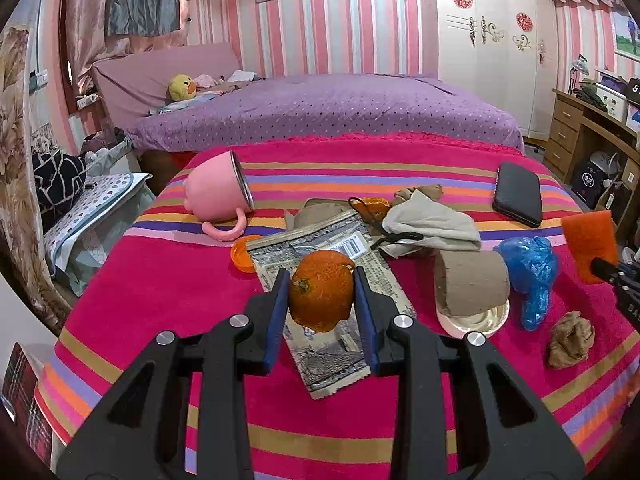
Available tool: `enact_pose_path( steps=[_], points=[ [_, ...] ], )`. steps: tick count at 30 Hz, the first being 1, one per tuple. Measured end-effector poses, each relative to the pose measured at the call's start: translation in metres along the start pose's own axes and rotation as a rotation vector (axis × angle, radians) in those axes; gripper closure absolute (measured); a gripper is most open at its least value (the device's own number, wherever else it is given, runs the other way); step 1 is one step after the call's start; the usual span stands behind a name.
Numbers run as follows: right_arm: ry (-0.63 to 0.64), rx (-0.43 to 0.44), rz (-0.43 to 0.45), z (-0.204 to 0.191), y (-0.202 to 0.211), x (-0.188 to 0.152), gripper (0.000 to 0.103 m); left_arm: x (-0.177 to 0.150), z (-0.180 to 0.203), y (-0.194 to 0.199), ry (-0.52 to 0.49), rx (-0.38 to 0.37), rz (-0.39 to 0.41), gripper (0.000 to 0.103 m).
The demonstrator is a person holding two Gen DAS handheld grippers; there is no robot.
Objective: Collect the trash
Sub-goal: 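Carry the orange and orange bag to the blue basket and release both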
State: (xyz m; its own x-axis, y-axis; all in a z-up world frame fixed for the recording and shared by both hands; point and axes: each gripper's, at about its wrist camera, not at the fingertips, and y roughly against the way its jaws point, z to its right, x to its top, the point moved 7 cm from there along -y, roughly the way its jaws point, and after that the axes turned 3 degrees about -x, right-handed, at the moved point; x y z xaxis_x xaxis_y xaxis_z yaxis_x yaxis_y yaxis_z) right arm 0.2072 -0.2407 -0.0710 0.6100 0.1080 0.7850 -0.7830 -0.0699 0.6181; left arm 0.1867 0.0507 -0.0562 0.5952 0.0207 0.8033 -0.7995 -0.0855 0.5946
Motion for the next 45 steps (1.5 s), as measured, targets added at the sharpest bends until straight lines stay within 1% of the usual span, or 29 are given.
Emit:
enact_pose_path(
  steps=[6, 9, 11, 14, 15, 17, 18, 19, 20, 22, 24, 27, 29, 30, 35, 38, 41, 45],
  points=[
    [-0.017, 0.002, 0.045, 0.021, 0.023, -0.001, 0.091, -0.003, 0.013, 0.002, -0.015, 0.021, 0.003, 0.072],
    [-0.015, -0.007, 0.068, 0.038, 0.037, 0.000, 0.091, -0.003, 0.030, 0.008, 0.013, 0.001, -0.006, 0.072],
    [-0.040, -0.015, 0.086, 0.059, 0.050, 0.000, 0.091, -0.001, 0.046, 0.015, 0.003, 0.000, 0.008, 0.072],
    [-0.087, -0.044, 0.110, 0.097, 0.068, -0.003, 0.091, 0.003, 0.080, 0.030, -0.050, 0.002, 0.047, 0.072],
    [-0.098, -0.055, 0.113, 0.109, 0.073, -0.006, 0.091, 0.005, 0.095, 0.034, -0.046, -0.017, 0.054, 0.072],
    [-0.128, -0.085, 0.114, 0.142, 0.086, -0.015, 0.091, 0.006, 0.129, 0.039, -0.029, -0.086, 0.053, 0.072],
    [-0.139, -0.095, 0.112, 0.154, 0.090, -0.018, 0.091, 0.005, 0.141, 0.041, -0.033, -0.102, 0.054, 0.072],
    [-0.159, -0.125, 0.109, 0.176, 0.098, -0.026, 0.091, 0.004, 0.160, 0.043, -0.047, -0.116, 0.058, 0.072],
    [-0.167, -0.144, 0.105, 0.189, 0.102, -0.031, 0.091, 0.002, 0.173, 0.044, -0.060, -0.124, 0.060, 0.072],
    [-0.183, -0.213, 0.086, 0.225, 0.112, -0.047, 0.091, -0.004, 0.212, 0.045, -0.090, -0.166, 0.048, 0.072],
    [-0.209, -0.254, 0.069, 0.254, 0.119, -0.063, 0.091, -0.011, 0.245, 0.044, -0.107, -0.211, 0.029, 0.072],
    [-0.233, -0.306, 0.038, 0.286, 0.124, -0.083, 0.091, -0.024, 0.295, 0.047, -0.142, -0.269, 0.008, 0.072],
    [-0.255, -0.325, 0.020, 0.308, 0.126, -0.098, 0.091, -0.034, 0.329, 0.051, -0.171, -0.310, -0.006, 0.072],
    [-0.270, -0.332, 0.017, 0.319, 0.128, -0.104, 0.091, -0.038, 0.341, 0.052, -0.182, -0.323, -0.011, 0.072],
    [-0.335, -0.358, 0.025, 0.351, 0.140, -0.121, 0.091, -0.055, 0.404, 0.063, -0.253, -0.387, -0.021, 0.072],
    [-0.362, -0.365, 0.041, 0.358, 0.148, -0.129, 0.091, -0.062, 0.442, 0.075, -0.300, -0.425, -0.008, 0.072],
    [-0.364, -0.373, 0.041, 0.362, 0.150, -0.134, 0.091, -0.066, 0.464, 0.079, -0.323, -0.450, -0.010, 0.072],
    [-0.374, -0.369, 0.052, 0.364, 0.152, -0.136, 0.091, -0.065, 0.491, 0.074, -0.348, -0.464, -0.021, 0.071]
  ],
)
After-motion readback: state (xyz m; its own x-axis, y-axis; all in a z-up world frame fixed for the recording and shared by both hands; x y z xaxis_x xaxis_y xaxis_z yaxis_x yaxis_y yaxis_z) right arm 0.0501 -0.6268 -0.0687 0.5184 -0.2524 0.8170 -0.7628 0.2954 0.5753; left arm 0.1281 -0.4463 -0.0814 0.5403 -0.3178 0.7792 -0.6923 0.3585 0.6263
